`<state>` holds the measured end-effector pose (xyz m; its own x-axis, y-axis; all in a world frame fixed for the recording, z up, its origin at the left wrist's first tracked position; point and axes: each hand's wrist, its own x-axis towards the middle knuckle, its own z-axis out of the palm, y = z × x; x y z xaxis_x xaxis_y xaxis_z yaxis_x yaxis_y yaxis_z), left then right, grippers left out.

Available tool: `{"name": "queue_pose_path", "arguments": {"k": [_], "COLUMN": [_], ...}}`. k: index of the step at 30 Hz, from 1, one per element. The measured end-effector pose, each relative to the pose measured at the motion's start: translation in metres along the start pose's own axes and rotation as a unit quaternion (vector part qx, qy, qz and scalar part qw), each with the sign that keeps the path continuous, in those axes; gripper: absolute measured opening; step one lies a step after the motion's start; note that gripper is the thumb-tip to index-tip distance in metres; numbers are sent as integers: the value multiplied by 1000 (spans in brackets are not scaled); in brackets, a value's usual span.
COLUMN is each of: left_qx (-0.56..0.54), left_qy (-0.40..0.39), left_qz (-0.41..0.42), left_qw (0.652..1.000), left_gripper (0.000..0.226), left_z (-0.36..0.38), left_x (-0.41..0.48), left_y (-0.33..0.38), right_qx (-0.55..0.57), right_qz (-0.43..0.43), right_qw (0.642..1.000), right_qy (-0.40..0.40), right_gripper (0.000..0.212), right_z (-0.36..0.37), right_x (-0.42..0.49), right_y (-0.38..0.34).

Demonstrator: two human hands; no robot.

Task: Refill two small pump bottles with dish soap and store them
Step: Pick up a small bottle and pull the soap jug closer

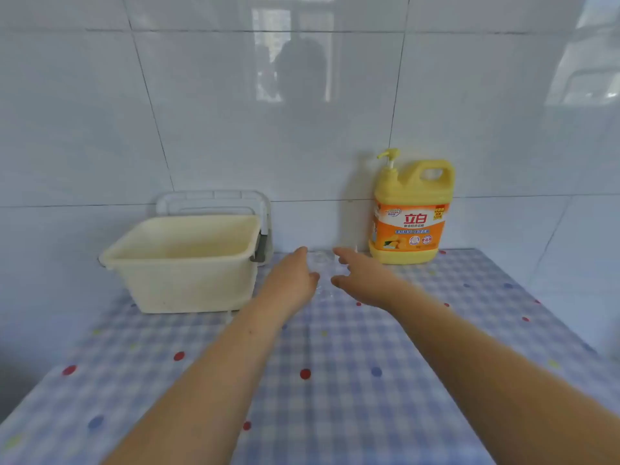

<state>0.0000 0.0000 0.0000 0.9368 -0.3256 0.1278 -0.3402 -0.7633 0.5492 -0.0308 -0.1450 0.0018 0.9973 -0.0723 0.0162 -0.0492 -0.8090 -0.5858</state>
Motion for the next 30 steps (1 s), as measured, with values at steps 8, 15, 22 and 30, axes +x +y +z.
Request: {"name": "queue_pose_path", "arguments": {"k": [8, 15, 22, 30], "left_qx": [-11, -27, -45, -69], "left_qy": [20, 44, 44, 37], "left_qz": [-19, -33, -45, -50], "left_qw": [1000, 998, 997, 996], "left_gripper": [45, 45, 45, 44], "left_z": [8, 5, 4, 3], "left_x": [-3, -5, -21, -29], "left_y": [-5, -16, -17, -24], "right_qx": [7, 42, 13, 10], "right_qz": [6, 2, -14, -19], "right_qw": [1000, 999, 1000, 1000], "right_qy": [-3, 9, 17, 8], "right_gripper": [57, 49, 45, 47], "right_z": [13, 15, 18, 22], "right_x": [6, 1, -11, -17], "right_y": [-3, -7, -15, -19]}}
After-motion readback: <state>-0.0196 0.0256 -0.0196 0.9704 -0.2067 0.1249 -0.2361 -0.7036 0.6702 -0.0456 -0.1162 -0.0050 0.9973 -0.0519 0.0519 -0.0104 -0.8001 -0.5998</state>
